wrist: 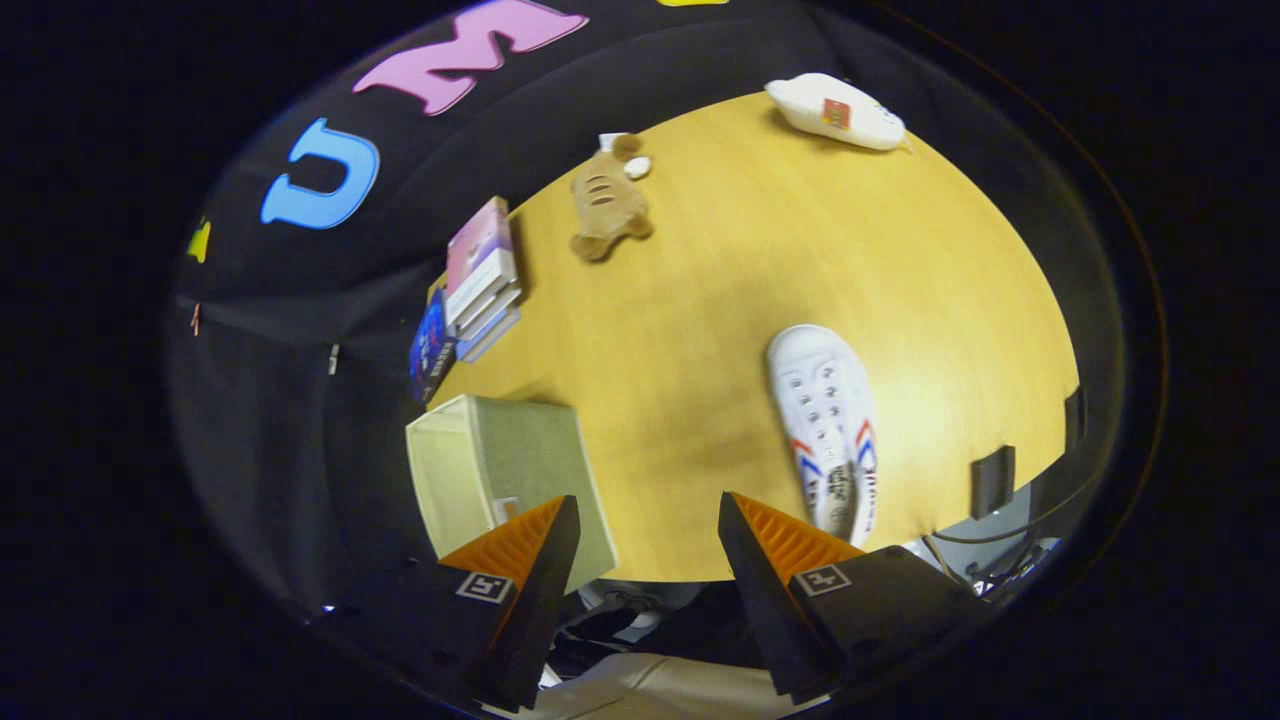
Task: Open the storage box then place both shoes into the box .Put the left shoe in first, then the right shoe, with the right side of both shoes facing outward in a uniform manner.
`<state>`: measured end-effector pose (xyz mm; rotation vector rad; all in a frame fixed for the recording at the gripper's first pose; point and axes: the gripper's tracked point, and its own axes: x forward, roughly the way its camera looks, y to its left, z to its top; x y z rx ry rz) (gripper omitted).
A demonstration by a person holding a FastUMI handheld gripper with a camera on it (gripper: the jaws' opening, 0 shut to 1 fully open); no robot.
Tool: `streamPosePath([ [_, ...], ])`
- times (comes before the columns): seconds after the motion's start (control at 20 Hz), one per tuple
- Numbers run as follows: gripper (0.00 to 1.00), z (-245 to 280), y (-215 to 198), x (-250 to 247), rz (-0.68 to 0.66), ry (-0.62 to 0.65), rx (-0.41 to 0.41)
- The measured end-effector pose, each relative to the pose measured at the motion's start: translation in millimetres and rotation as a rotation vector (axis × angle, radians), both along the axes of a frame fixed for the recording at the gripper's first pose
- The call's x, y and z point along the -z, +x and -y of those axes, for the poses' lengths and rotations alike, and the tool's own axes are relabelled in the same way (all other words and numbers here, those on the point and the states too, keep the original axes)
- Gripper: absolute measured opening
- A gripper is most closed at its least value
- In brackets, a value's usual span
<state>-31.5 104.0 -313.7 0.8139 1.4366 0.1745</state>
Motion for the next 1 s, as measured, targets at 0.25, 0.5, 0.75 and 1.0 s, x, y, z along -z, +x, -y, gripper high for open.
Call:
streamPosePath([
  [0.25, 0.86, 68, -30, 84, -0.11, -0.15, 0.004],
  [0.5, 0.85, 78, -52, 143, -0.165, -0.236, -0.12],
  [0.75, 0.84, 64, -47, 168, -0.169, -0.258, -0.216],
  [1.0, 0.81, 53, -45, 176, -0.173, -0.264, -0.258],
])
